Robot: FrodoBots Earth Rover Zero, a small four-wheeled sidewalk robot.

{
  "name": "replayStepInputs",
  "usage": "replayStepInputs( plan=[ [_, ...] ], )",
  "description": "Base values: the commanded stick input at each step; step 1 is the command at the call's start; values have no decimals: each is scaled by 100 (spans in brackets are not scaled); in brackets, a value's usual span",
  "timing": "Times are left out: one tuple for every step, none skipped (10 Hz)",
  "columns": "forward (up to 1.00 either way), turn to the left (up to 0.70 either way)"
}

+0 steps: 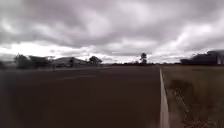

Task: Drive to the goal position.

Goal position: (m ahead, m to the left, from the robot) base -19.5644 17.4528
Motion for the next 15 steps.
replayStepInputs(
  plan=[
    [0,85],
    [0,85],
    [0,85],
    [0,85],
    [0,85],
    [0,85],
    [0,85],
    [0,85],
    [0,85],
    [0,85],
    [0,85],
    [0,85],
    [0,85],
    [0,85],
    [0,85]
  ],
)
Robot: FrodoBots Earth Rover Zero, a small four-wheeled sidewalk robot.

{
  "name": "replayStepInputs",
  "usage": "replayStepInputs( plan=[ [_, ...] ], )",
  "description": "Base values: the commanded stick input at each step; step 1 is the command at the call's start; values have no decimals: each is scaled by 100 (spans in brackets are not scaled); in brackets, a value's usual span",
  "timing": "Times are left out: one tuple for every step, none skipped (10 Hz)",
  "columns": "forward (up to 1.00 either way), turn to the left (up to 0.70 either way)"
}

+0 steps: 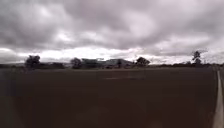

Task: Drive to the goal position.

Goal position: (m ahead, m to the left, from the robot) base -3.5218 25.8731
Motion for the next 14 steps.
replayStepInputs(
  plan=[
    [0,85],
    [0,85],
    [0,85],
    [0,85],
    [0,85],
    [0,85],
    [0,85],
    [0,85],
    [0,85],
    [0,85],
    [0,85],
    [0,85],
    [0,85],
    [0,85]
  ],
)
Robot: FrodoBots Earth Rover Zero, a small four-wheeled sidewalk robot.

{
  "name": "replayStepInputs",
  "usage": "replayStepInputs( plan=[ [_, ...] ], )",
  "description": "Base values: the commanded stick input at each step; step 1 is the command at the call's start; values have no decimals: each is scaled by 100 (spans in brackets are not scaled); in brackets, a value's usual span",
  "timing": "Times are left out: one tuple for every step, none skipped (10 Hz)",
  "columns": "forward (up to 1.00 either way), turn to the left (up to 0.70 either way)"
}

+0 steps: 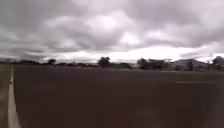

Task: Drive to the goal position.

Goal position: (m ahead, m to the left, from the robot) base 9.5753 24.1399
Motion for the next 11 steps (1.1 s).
replayStepInputs(
  plan=[
    [0,85],
    [0,85],
    [0,85],
    [0,85],
    [0,85],
    [0,85],
    [0,85],
    [0,85],
    [0,63],
    [0,18],
    [0,0]
  ],
)
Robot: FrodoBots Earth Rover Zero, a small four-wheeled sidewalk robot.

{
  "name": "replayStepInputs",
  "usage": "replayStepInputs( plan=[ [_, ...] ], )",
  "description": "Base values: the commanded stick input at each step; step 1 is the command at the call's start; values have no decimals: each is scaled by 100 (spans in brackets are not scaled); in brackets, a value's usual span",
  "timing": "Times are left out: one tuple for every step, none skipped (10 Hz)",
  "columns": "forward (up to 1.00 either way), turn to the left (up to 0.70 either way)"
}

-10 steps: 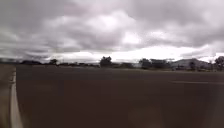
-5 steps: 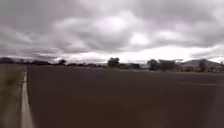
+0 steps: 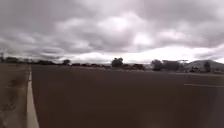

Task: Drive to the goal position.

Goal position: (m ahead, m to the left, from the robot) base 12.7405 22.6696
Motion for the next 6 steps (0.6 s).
replayStepInputs(
  plan=[
    [0,0],
    [0,0],
    [0,0],
    [0,16],
    [0,85],
    [0,85]
  ],
)
